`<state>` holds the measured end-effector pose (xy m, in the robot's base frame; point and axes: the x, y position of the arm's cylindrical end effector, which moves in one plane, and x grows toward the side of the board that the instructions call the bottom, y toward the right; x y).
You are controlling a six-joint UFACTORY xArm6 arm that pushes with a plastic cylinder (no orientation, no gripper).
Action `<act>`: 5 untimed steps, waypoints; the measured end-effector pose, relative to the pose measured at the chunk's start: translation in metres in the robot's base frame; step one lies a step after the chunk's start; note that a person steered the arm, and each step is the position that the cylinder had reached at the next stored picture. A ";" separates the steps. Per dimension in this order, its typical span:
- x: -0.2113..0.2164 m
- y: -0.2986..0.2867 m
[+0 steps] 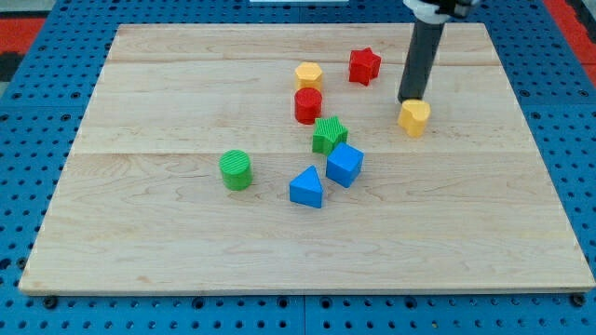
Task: Move the green blocks towards the blue blocks
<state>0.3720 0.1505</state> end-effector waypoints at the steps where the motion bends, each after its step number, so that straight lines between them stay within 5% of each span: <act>1: 0.065 0.004; 2: 0.125 0.006; 3: 0.132 0.029; 5: 0.009 -0.042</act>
<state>0.3813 0.1087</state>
